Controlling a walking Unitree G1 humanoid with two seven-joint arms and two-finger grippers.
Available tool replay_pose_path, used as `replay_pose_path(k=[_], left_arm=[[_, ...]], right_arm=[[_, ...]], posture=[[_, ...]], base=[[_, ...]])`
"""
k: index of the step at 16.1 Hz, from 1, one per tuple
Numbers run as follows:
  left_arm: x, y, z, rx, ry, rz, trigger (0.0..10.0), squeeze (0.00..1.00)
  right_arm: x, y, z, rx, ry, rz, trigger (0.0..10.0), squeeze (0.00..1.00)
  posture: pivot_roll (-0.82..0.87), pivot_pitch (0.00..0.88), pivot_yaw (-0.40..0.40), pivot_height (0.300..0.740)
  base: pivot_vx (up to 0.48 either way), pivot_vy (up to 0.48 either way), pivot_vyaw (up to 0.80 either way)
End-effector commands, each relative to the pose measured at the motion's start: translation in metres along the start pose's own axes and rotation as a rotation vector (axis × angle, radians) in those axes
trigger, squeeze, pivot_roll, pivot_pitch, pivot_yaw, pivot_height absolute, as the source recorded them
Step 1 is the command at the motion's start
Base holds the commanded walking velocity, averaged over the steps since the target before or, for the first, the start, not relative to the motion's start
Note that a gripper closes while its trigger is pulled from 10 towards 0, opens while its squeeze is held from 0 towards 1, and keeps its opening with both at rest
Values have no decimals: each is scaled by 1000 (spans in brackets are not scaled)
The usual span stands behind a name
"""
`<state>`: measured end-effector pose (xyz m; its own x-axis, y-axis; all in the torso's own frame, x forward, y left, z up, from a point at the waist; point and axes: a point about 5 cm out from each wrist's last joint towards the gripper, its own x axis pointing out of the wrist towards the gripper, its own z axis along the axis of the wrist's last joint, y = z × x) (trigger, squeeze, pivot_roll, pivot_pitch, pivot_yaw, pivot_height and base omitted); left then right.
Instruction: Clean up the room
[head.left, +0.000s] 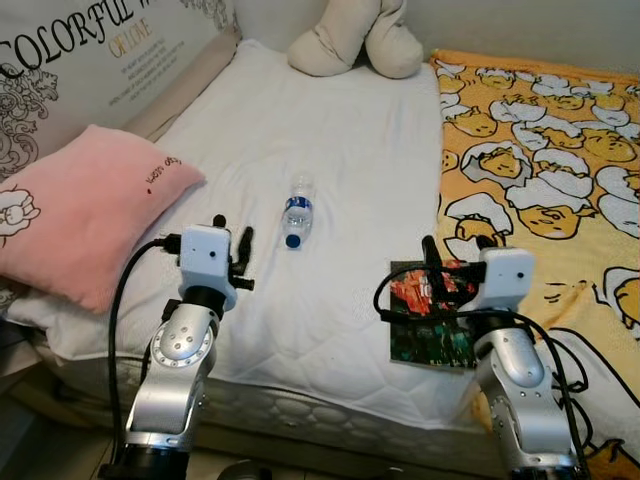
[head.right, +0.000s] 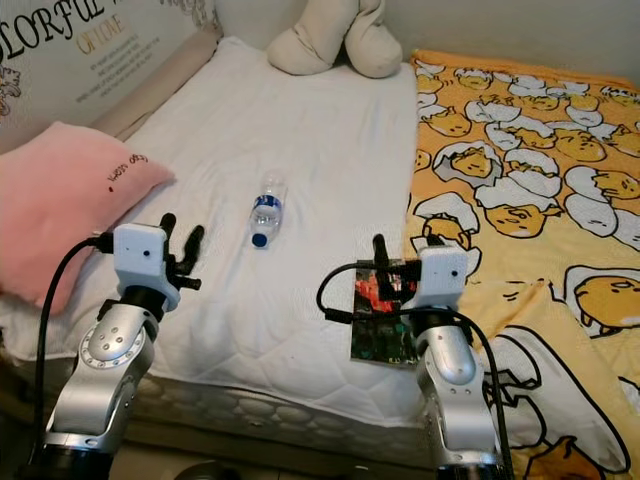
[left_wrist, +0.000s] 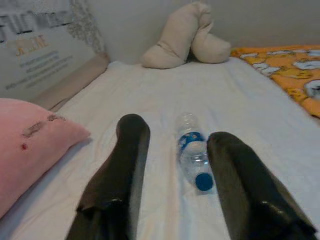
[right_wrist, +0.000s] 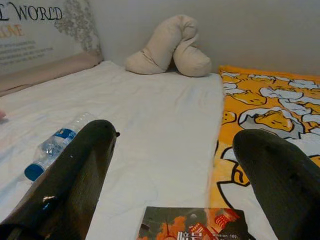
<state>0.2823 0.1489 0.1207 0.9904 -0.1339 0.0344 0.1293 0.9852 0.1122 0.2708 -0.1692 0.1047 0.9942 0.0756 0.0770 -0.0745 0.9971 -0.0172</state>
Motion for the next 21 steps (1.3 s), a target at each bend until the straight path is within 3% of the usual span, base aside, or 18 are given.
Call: replay_pose_path(k=[1, 10, 15, 16, 21], left_arm=[[7, -5, 1, 5, 7, -22, 10000, 1000], [23, -1, 1, -15, 8, 43, 10000, 1000], [24, -8, -3, -21, 21, -7, 10000, 1000], [23, -11, -3, -22, 17, -29, 10000, 0], [28, -4, -4, -23, 34, 46, 10000, 0]], right_arm=[[3, -3, 3, 0, -23, -4, 10000, 0], [-9, -1, -1, -2, -18, 29, 10000, 0], [-20, -3, -1, -18, -15, 32, 10000, 0], [-22, -4, -3, -18, 8, 29, 10000, 0], [-25, -4, -2, -38, 4, 31, 10000, 0]], posture=[[-8, 0, -7, 740], [-40, 0, -2, 740], [-76, 0, 11, 740], [-83, 0, 12, 740], [-88, 0, 12, 740]], base=[[0, 0, 0], [0, 0, 0], [0, 0, 0], [0, 0, -731], [0, 0, -284]])
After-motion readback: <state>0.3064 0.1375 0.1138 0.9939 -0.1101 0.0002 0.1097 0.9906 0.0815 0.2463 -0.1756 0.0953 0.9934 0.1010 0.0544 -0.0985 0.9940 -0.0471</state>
